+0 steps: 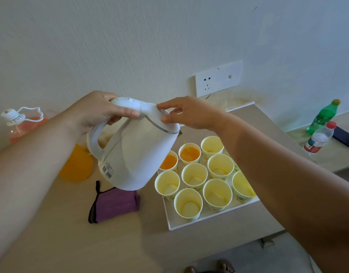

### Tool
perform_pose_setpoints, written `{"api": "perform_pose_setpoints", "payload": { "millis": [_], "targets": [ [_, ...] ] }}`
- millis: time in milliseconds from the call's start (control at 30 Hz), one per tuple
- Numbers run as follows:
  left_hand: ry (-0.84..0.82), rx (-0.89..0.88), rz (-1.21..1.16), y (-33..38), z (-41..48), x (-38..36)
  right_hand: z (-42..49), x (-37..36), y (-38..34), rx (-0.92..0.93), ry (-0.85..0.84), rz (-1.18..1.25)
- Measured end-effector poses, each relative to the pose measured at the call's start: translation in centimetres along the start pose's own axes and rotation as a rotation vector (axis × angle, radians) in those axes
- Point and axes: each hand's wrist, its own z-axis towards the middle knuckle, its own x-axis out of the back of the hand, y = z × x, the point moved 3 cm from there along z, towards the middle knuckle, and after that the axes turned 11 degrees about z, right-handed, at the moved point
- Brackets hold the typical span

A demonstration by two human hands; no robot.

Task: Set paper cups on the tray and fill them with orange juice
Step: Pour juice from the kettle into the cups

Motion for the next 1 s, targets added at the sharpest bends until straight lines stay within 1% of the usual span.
{"api": "perform_pose_setpoints", "payload": {
  "millis": [167, 333, 467, 633, 767, 1000],
  "targets": [
    [0.039, -0.035, -0.096, -0.6, -0.5, 0.6, 0.3, 0.2, -1.5, 0.065, 0.015, -0.105],
    [0.102, -0.04, -0.132, -1.3, -1.9, 1.3, 0.2, -0.1, -2.9, 0.106, -0.007, -0.128],
    [0.123, -0.025, -0.154, -1.9, -3.4, 1.6, 0.2, -0.8, -3.6, 0.123, -0.048, -0.137],
    [0.138, 0.012, -0.188, -2.9, -5.6, 1.4, -0.2, -2.3, -3.9, 0.138, -0.124, -0.157],
    [0.175, 0.099, -0.174, -4.1, -8.1, 0.7, -0.7, -4.0, -3.8, 0.155, -0.233, -0.181],
    [0.219, 0.192, -0.15, -5.4, -10.9, -1.1, -2.0, -6.0, -3.0, 0.146, -0.346, -0.139]
  ]
}}
